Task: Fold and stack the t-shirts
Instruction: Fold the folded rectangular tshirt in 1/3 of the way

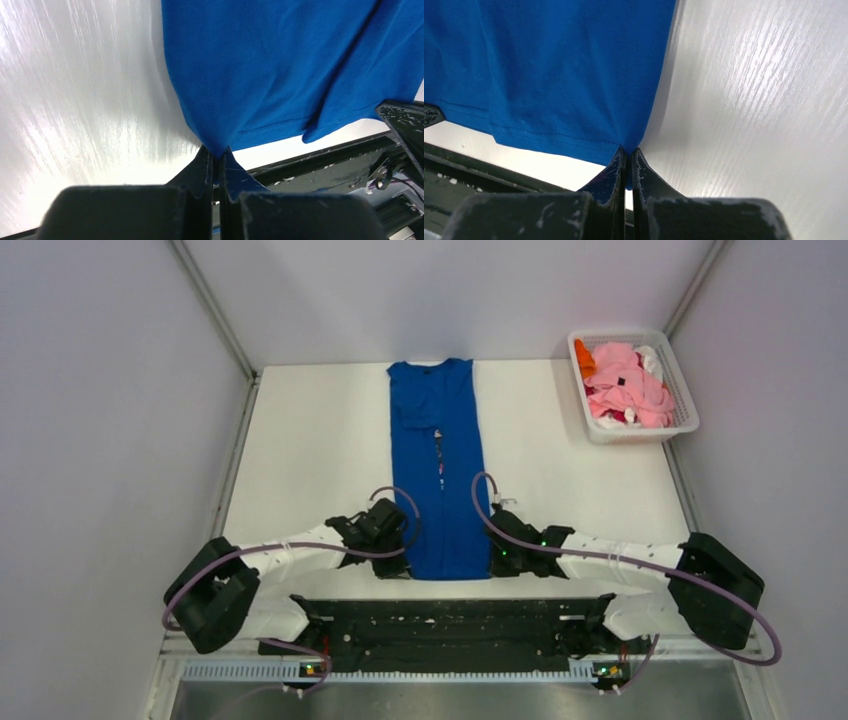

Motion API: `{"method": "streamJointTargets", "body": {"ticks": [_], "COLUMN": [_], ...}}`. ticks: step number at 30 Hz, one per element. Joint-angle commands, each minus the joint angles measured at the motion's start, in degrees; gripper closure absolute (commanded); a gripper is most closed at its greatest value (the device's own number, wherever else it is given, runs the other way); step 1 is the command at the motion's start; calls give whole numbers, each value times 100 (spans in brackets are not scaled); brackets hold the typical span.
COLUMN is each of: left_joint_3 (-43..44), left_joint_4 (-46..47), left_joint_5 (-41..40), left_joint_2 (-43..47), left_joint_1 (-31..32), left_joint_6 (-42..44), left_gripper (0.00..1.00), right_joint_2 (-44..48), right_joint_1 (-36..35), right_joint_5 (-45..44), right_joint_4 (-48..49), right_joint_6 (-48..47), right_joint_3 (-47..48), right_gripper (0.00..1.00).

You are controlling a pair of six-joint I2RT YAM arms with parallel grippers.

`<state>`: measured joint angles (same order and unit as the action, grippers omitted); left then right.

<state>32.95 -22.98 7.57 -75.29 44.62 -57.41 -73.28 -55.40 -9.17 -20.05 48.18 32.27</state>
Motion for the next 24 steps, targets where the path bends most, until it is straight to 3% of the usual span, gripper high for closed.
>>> {"method": "streamJointTargets", "body": {"ticks": [1,6,14,18,24], "left_joint_3": [-291,-595,-409,408,1658], "left_joint_4": [-609,-811,36,-278,-467], "left_joint_5": [-347,-233,198,-589,-869], "left_joint_2": [361,989,1530,1216,109], "left_joint_1": [212,337,390,350,-69], "left_joint_6": [-135,-342,-6,210,803], "left_gripper": [100,100,100,100,100], "right_joint_2": [448,1028,1058,864,381], "right_joint_1": [-120,-476,-590,-431,246], "right_joint_5": [293,593,315,152,-240], "right_joint_4": [-205,-156,81,87,481], "right_joint_6": [-92,-162,-213,-512,-921], "right_joint_3": [-260,-462,17,512,1117], "right_gripper": [100,100,100,100,100]}}
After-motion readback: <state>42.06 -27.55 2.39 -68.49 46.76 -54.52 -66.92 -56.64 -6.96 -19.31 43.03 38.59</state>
